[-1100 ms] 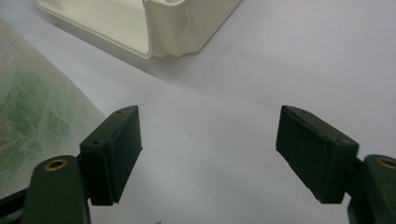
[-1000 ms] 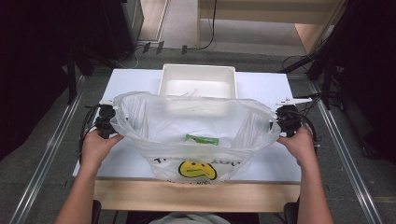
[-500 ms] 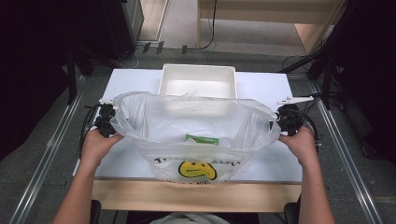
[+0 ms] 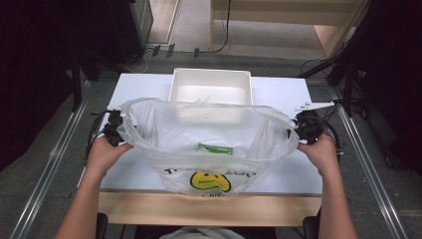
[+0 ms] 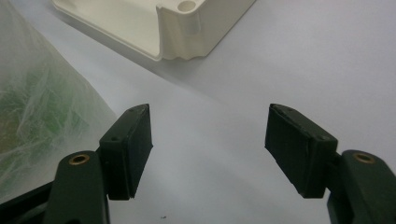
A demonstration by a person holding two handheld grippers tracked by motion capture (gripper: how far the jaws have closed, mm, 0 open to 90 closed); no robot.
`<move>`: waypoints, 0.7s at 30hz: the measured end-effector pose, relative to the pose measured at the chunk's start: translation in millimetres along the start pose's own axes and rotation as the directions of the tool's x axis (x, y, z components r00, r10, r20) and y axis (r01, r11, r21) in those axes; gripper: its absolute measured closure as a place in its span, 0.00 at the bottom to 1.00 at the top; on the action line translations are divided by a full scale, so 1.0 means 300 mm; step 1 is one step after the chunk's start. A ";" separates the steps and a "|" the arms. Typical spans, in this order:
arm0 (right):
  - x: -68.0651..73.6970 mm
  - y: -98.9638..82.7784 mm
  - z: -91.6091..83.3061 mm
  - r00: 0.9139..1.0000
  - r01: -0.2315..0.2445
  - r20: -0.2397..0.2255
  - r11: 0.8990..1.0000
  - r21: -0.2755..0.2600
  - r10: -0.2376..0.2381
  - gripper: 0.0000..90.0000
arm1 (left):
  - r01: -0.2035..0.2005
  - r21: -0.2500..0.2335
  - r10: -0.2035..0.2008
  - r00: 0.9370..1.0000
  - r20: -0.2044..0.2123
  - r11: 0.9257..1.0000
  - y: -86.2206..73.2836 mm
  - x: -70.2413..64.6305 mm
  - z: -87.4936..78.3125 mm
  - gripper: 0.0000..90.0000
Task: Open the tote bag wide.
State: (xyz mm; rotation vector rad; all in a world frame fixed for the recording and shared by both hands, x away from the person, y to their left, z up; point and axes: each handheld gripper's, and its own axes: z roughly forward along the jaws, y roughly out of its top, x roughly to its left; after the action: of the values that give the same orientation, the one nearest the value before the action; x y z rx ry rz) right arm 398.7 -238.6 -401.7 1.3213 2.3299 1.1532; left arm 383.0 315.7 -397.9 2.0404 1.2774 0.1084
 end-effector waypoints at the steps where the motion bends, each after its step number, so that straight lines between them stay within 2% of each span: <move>1: 0.001 0.000 0.001 1.000 0.002 -0.001 1.000 0.003 -0.002 0.37 | -0.001 -0.001 0.001 1.000 0.003 1.000 0.000 0.000 0.000 0.42; 8: 0.008 0.001 0.006 1.000 0.014 -0.001 1.000 0.015 -0.014 0.37 | -0.005 0.005 0.005 1.000 0.013 1.000 -0.001 0.002 0.007 0.40; 17: 0.016 0.001 0.020 1.000 0.024 -0.008 0.999 0.032 -0.024 0.37 | -0.030 0.012 0.030 0.999 0.014 0.999 0.003 -0.002 0.009 0.37; 19: 0.030 0.013 0.027 0.999 0.042 -0.025 0.999 0.027 -0.042 0.37 | -0.059 0.021 0.059 0.998 0.039 0.998 0.028 -0.008 -0.002 0.34; 20: 0.030 0.013 0.027 0.999 0.042 -0.025 0.999 0.027 -0.042 0.37 | -0.059 0.021 0.059 0.998 0.039 0.998 0.028 -0.008 -0.002 0.34; 21: 0.033 0.027 0.021 0.998 0.048 -0.039 0.999 0.014 -0.047 0.37 | -0.092 0.044 0.090 0.995 0.045 0.995 0.050 -0.017 -0.014 0.34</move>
State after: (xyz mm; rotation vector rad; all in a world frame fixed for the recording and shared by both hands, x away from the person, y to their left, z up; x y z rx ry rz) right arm 401.5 -225.1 -398.3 1.2523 2.3874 1.1595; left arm 390.0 310.0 -384.2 2.1295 1.1708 0.0777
